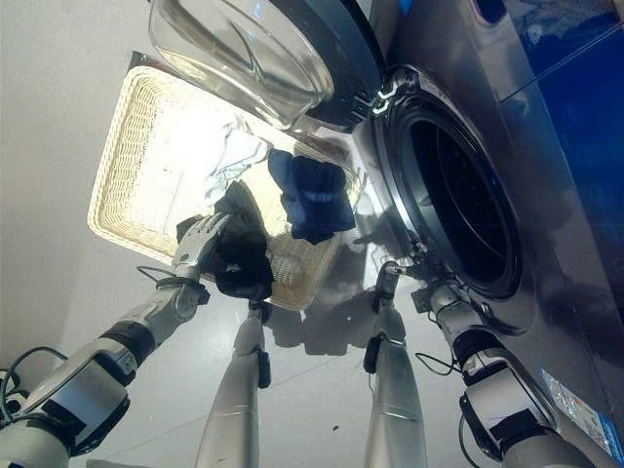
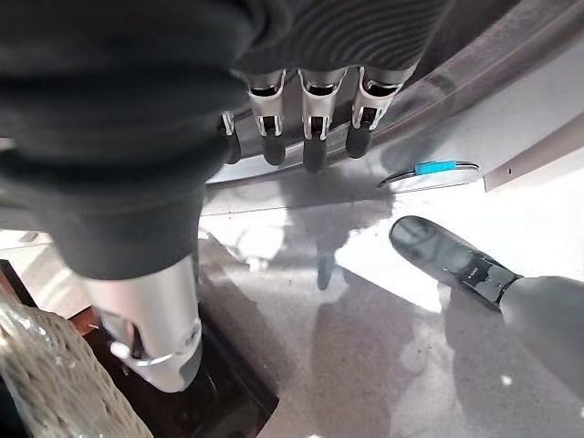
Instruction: Put the clothes into the washing machine.
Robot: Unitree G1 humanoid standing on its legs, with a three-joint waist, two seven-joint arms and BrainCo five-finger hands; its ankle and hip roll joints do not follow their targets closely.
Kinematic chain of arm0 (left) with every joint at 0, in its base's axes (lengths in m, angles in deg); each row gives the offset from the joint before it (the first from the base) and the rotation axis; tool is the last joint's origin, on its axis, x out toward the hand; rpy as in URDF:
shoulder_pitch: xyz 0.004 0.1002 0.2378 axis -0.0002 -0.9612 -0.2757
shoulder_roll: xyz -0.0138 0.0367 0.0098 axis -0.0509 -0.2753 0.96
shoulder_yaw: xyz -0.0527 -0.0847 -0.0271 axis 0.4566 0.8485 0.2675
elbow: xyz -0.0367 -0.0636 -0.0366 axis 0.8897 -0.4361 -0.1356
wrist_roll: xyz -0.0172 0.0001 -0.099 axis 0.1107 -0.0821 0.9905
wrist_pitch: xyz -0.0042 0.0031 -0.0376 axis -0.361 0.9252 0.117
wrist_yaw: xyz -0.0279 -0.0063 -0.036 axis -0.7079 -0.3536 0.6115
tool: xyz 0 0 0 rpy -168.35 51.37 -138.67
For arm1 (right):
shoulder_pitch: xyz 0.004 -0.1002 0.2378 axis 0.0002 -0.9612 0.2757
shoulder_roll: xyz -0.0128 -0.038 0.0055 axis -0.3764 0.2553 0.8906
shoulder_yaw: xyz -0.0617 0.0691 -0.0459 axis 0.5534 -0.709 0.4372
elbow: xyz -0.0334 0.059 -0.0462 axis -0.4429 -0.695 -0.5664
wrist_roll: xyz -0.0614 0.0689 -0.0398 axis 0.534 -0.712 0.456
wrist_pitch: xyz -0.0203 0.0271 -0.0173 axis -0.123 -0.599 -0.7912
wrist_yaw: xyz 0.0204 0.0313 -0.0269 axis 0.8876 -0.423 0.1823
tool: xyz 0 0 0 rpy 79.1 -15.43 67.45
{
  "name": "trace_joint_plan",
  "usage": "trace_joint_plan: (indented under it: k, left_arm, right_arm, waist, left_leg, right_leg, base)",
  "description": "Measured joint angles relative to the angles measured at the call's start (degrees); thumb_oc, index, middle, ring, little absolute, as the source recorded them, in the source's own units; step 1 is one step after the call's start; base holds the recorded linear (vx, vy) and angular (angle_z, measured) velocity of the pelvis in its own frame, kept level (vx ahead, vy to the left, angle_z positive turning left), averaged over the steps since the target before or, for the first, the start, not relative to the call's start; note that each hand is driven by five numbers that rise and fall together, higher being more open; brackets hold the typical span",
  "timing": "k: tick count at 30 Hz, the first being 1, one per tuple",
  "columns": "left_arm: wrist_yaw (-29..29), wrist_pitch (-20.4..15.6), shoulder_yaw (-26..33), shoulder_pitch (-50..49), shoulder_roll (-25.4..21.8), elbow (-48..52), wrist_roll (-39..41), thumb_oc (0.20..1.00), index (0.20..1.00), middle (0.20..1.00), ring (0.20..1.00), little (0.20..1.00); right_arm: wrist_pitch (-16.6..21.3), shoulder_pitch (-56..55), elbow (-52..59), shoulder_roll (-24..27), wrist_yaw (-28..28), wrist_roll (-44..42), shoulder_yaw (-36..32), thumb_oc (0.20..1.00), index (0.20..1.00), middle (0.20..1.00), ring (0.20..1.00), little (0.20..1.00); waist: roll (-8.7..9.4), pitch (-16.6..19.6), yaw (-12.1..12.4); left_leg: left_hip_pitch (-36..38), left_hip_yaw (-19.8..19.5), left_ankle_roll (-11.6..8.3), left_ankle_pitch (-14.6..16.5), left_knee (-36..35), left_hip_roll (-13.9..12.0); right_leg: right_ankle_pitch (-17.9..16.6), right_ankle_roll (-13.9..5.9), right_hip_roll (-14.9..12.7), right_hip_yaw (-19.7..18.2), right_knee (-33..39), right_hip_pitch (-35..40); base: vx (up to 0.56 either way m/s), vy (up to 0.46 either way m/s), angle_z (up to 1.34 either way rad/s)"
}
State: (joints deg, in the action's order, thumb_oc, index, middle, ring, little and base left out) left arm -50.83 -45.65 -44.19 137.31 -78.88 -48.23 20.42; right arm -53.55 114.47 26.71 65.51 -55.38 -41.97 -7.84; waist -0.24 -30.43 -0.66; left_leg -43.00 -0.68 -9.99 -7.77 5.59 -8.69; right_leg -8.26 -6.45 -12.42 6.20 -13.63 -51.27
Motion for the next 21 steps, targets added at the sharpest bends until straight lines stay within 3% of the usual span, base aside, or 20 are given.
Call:
trace_joint_plan:
  k: [12,13,14,15,21]
  left_arm:
    - [-0.3,4.0,-0.8,4.5,0.8,-2.5,0.0,1.000,1.000,1.000,1.000,1.000]
    - [0.8,4.4,-0.8,5.0,1.0,-2.7,0.0,0.743,0.743,0.743,0.743,0.743]
    - [1.2,4.8,-0.9,5.2,1.0,-2.8,0.0,0.426,0.426,0.426,0.426,0.426]
    - [1.9,5.2,-1.2,5.8,1.2,-2.8,-0.1,0.200,0.200,0.200,0.200,0.200]
    - [4.2,6.0,-1.2,8.2,0.6,-3.1,0.0,0.200,0.200,0.200,0.200,0.200]
  right_arm:
    - [0.5,0.7,0.1,0.1,-1.4,-1.3,1.4,1.000,1.000,1.000,1.000,1.000]
    - [0.7,0.9,0.1,0.0,-1.6,-1.7,2.3,1.000,1.000,1.000,1.000,1.000]
    - [0.9,0.9,0.2,0.0,-1.6,-1.7,2.4,1.000,1.000,1.000,1.000,1.000]
    - [1.1,1.0,0.3,-0.1,-1.6,-2.1,2.5,1.000,1.000,1.000,1.000,1.000]
    - [1.9,1.8,0.8,-0.3,-1.9,-2.3,2.6,1.000,1.000,1.000,1.000,1.000]
  waist:
    - [0.08,0.0,-0.2]
    - [0.11,0.1,-0.3]
    - [0.11,0.1,-0.4]
    - [0.16,0.1,-0.7]
    - [0.34,0.2,-1.5]
  left_leg:
    - [-2.9,-0.5,-0.23,-0.1,0.4,-0.1]
    - [-3.4,-1.0,-0.25,-0.1,0.8,-0.1]
    - [-3.7,-1.1,-0.29,-0.1,1.0,-0.1]
    - [-3.8,-1.2,-0.29,-0.1,1.1,-0.1]
    - [-3.9,-1.3,-0.14,0.0,1.3,-0.1]
  right_leg:
    - [0.2,0.28,0.1,0.2,-0.8,-2.9]
    - [0.2,0.27,0.1,0.4,-0.9,-3.1]
    - [0.3,0.28,0.2,0.5,-0.9,-3.2]
    - [0.3,0.28,0.1,0.7,-0.9,-3.2]
    - [0.3,0.27,0.1,0.6,-1.0,-3.2]
  base:
    - [0.00,-0.002,0.00]
    - [0.00,0.000,0.00]
    - [0.02,-0.016,0.05]
    - [0.01,-0.008,0.03]
    - [0.00,0.000,0.00]
